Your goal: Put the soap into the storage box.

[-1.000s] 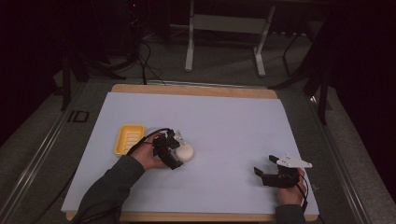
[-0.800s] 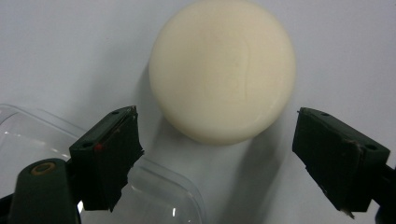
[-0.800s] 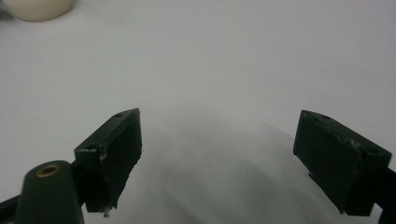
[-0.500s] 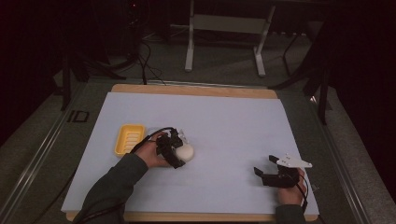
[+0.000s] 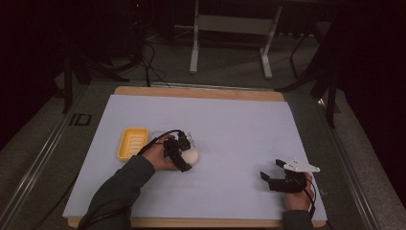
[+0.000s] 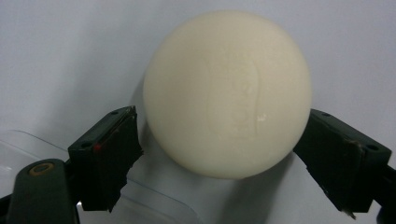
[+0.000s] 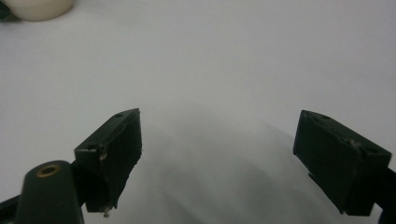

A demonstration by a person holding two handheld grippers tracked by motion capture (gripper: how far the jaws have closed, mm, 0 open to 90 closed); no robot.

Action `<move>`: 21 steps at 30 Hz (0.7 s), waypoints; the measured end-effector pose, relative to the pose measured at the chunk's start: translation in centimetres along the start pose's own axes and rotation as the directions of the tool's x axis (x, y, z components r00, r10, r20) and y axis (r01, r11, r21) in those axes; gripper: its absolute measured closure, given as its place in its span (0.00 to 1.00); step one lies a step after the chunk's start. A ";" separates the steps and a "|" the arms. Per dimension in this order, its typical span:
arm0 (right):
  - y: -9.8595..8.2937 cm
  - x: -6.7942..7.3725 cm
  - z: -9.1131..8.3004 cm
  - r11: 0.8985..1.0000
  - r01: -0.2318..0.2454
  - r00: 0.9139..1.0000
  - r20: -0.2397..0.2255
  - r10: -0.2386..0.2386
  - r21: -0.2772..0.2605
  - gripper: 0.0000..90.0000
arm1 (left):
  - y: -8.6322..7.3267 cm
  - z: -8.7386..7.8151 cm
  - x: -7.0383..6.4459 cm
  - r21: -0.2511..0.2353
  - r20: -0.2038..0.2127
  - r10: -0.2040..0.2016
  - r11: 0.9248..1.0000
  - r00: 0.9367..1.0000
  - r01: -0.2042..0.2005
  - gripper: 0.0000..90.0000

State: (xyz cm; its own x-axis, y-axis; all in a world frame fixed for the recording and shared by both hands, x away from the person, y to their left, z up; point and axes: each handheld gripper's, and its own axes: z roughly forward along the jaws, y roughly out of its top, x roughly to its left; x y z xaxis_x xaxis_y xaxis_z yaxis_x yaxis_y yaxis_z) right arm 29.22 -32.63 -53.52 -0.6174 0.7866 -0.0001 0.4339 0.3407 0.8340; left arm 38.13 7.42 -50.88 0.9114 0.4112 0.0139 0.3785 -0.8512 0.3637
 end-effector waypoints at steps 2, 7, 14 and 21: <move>0.0 0.0 0.0 1.000 0.001 1.000 0.000 -0.001 0.000 0.17 | 0.1 0.0 0.1 -0.001 0.003 -0.002 1.000 1.000 0.002 0.17; 0.0 0.0 0.0 1.000 0.000 1.000 0.000 0.000 0.001 0.17 | 0.4 0.4 0.2 0.018 0.014 -0.002 1.000 1.000 0.001 0.17; 0.0 0.0 0.0 1.000 0.000 1.000 -0.001 0.000 0.002 0.17 | 0.6 0.5 0.4 0.032 0.024 -0.001 0.999 1.000 0.000 0.17; 0.0 0.0 0.0 1.000 -0.001 1.000 -0.001 0.001 0.002 0.17 | 1.1 0.6 0.3 0.058 0.015 0.009 0.998 1.000 -0.010 0.17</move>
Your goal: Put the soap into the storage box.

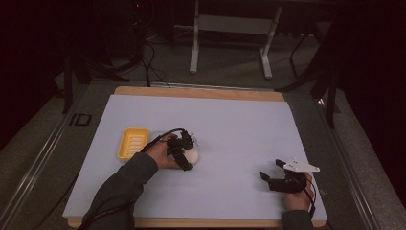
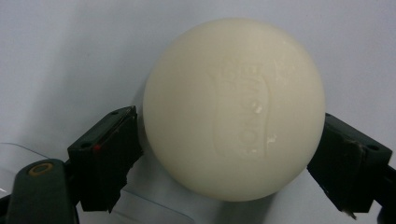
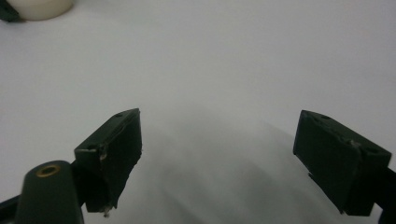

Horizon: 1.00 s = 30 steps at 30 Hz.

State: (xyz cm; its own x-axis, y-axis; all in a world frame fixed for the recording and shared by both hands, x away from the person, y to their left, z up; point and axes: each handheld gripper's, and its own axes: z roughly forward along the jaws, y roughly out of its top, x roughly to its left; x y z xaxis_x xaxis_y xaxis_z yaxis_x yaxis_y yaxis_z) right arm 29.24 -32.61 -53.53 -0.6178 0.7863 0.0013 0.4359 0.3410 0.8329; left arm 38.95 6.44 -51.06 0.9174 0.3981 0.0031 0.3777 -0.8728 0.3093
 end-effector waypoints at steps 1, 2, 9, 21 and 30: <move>0.0 0.0 0.0 1.000 0.000 1.000 0.000 0.000 0.000 0.17 | 0.1 0.0 0.0 0.006 0.000 0.003 1.000 1.000 -0.003 0.17; 0.0 0.0 0.0 1.000 0.000 1.000 0.000 0.000 0.000 0.17 | 0.1 0.0 0.0 0.007 0.000 0.003 1.000 1.000 -0.003 0.17; 0.0 0.0 0.0 1.000 0.000 1.000 -0.001 0.000 -0.001 0.17 | 0.6 0.1 0.0 0.026 -0.007 0.000 1.000 1.000 0.000 0.17; 0.0 0.0 0.0 1.000 0.002 1.000 -0.001 -0.002 0.001 0.17 | 1.5 0.3 0.0 0.059 -0.001 -0.009 0.998 1.000 0.009 0.17; 0.0 0.0 0.0 1.000 0.002 1.000 -0.001 -0.002 0.001 0.17 | 2.0 0.3 0.1 0.095 0.006 -0.009 0.995 1.000 0.008 0.18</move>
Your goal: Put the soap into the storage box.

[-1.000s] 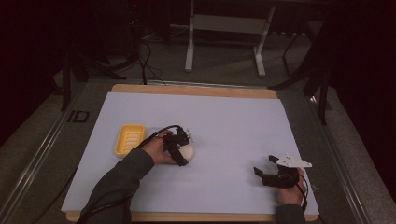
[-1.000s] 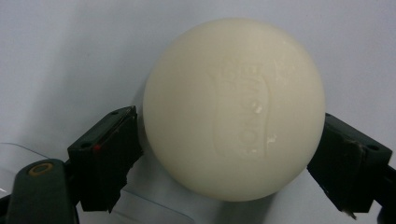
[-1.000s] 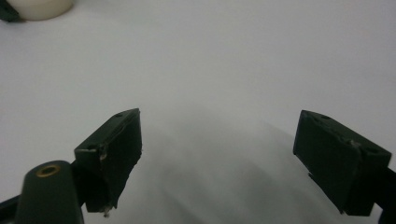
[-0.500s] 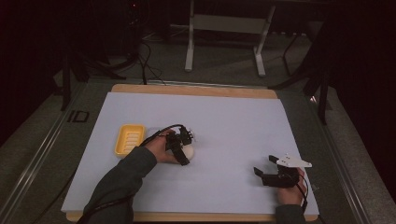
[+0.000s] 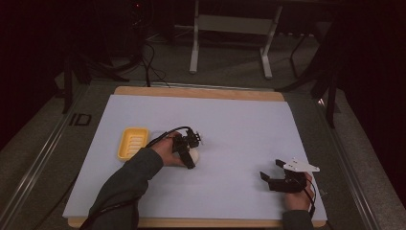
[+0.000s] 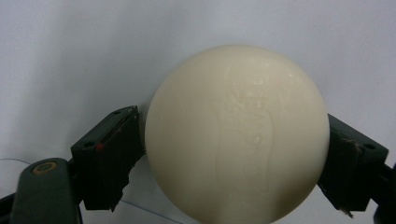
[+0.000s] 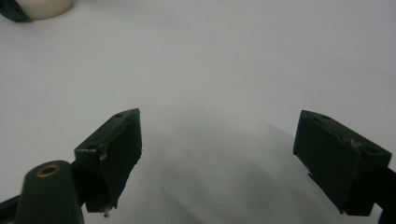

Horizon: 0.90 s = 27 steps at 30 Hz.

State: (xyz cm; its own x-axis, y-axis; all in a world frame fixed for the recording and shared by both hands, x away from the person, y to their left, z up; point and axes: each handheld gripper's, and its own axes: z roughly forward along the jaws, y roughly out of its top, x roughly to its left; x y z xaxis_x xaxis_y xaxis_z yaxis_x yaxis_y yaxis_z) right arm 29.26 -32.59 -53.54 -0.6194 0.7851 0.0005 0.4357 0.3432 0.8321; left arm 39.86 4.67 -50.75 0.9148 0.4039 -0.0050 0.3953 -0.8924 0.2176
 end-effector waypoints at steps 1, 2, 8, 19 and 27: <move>0.0 0.0 0.0 1.000 -0.001 1.000 0.000 0.001 0.000 0.17 | 0.0 0.0 0.0 0.004 -0.001 -0.002 1.000 1.000 0.002 0.18; 0.0 0.0 0.0 1.000 -0.001 1.000 0.000 0.001 0.001 0.17 | 0.0 0.0 0.0 0.004 -0.001 -0.002 1.000 1.000 0.002 0.19; 0.0 0.0 0.0 1.000 -0.001 1.000 -0.001 0.001 0.003 0.17 | 0.4 -0.1 0.1 0.031 0.000 -0.013 0.999 1.000 0.013 0.23; 0.0 0.0 0.0 1.000 -0.002 1.000 -0.002 0.002 0.001 0.17 | 0.4 -0.3 0.2 0.031 -0.005 -0.002 1.000 1.000 0.003 0.28; 0.0 0.0 0.0 1.000 -0.003 1.000 -0.003 0.003 0.001 0.17 | 0.4 -0.3 0.3 0.031 -0.002 0.006 1.000 1.000 -0.006 0.28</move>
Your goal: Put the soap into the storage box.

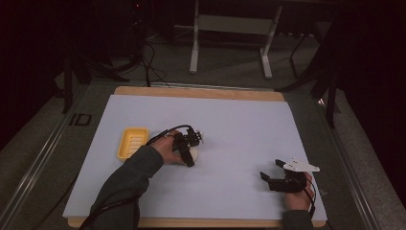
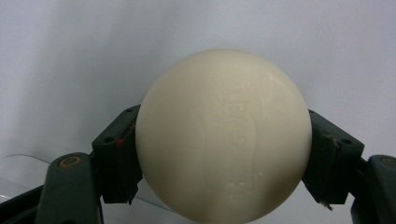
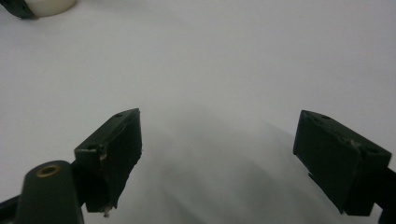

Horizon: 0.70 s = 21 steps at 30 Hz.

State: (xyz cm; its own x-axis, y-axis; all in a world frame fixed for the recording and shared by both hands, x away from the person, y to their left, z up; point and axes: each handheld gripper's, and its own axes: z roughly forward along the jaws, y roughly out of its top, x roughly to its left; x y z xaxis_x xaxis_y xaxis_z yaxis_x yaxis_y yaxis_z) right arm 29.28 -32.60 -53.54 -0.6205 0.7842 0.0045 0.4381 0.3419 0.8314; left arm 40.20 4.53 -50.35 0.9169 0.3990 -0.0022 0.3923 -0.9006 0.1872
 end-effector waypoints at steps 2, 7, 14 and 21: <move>0.0 0.0 0.0 1.000 0.000 1.000 0.000 0.000 -0.001 0.17 | 0.0 -0.1 0.0 0.009 0.000 0.006 1.000 1.000 -0.006 0.28; 0.0 0.0 0.0 1.000 -0.001 1.000 -0.001 0.001 0.001 0.17 | -0.2 -0.4 0.0 0.003 -0.006 0.007 1.000 1.000 -0.007 0.28; 0.0 0.0 0.0 1.000 0.000 1.000 0.000 0.000 0.000 0.17 | -0.6 -1.1 0.2 -0.008 -0.009 0.000 1.000 1.000 0.000 0.29; 0.0 0.0 0.0 1.000 -0.001 1.000 0.000 0.001 -0.001 0.17 | -1.0 -2.0 0.4 -0.029 -0.009 -0.012 1.000 1.000 0.011 0.29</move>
State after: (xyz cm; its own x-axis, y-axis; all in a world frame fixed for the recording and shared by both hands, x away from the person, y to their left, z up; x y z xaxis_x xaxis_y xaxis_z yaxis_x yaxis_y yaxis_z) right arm 29.27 -32.63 -53.53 -0.6199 0.7847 0.0057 0.4384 0.3402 0.8319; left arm 40.05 5.97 -48.60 0.9116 0.4110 0.0044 0.4005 -0.8905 0.2158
